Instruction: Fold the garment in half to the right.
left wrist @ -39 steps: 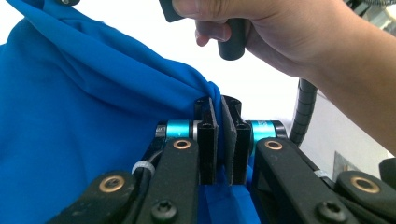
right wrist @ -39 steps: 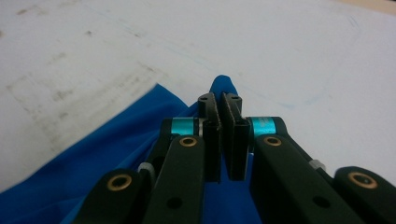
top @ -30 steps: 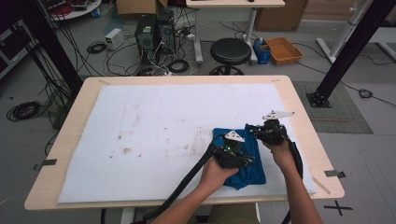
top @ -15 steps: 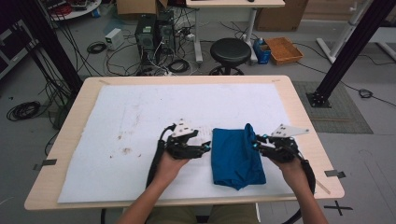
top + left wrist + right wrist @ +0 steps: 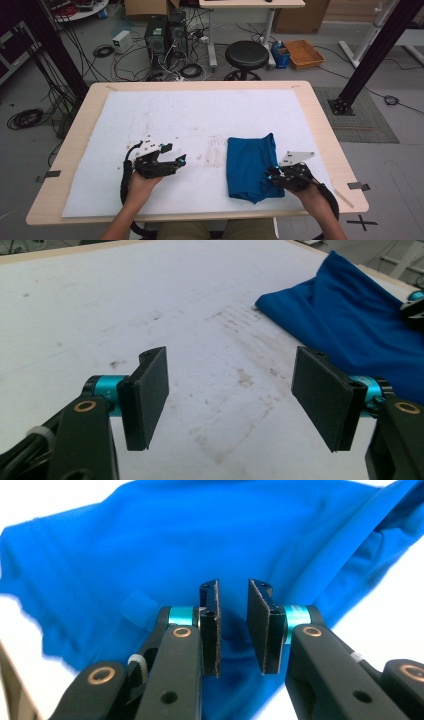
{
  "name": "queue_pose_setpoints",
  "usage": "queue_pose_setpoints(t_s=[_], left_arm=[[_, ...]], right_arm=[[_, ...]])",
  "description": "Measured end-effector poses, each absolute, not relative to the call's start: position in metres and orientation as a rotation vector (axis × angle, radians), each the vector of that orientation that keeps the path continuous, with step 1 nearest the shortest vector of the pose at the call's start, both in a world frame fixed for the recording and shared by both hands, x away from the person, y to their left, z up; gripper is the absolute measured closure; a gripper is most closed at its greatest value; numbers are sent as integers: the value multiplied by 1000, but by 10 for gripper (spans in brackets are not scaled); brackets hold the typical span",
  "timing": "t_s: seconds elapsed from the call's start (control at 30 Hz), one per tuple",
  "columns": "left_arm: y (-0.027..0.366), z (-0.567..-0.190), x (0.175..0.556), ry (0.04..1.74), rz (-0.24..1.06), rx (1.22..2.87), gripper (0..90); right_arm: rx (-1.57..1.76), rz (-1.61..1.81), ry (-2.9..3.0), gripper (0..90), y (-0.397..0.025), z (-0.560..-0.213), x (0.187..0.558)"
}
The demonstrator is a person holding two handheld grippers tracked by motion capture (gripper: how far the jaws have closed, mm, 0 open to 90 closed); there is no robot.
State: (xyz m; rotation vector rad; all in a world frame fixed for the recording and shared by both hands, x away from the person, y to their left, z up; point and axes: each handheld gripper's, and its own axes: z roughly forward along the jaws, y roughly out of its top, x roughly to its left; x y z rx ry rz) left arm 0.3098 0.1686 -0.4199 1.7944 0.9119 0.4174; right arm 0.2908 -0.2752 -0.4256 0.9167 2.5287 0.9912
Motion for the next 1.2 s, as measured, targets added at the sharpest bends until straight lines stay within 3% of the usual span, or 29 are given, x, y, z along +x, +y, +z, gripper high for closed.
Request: queue_pose_setpoints(t_s=[0.13, 0.27, 0.47, 0.63, 0.7, 0.8, 0.9, 1.0, 1.2], left_arm=[[176, -419, 307, 925, 419, 1771, 312], [175, -421, 306, 927, 417, 1775, 312], [173, -425, 309, 944, 411, 1782, 312], [172, -426, 308, 942, 411, 1784, 312], [172, -426, 309, 941, 415, 1779, 312], [173, -426, 310, 948, 416, 1773, 311], [174, -426, 311, 957, 423, 1775, 293], [174, -426, 310, 955, 419, 1771, 293], [176, -428, 311, 962, 418, 1771, 292]], right_arm=[[924, 898, 2585, 760, -291, -426, 282], [968, 859, 2605, 636, -300, -418, 280], [888, 1130, 2604, 683, -295, -405, 275], [891, 938, 2709, 696, -286, -428, 283], [918, 982, 2722, 657, -292, -427, 284], [938, 1082, 2634, 522, -295, -417, 286], [1022, 1130, 2386, 489, -294, -408, 301], [1106, 1184, 2272, 515, -287, -409, 327], [1287, 1049, 2280, 554, -264, -435, 376]])
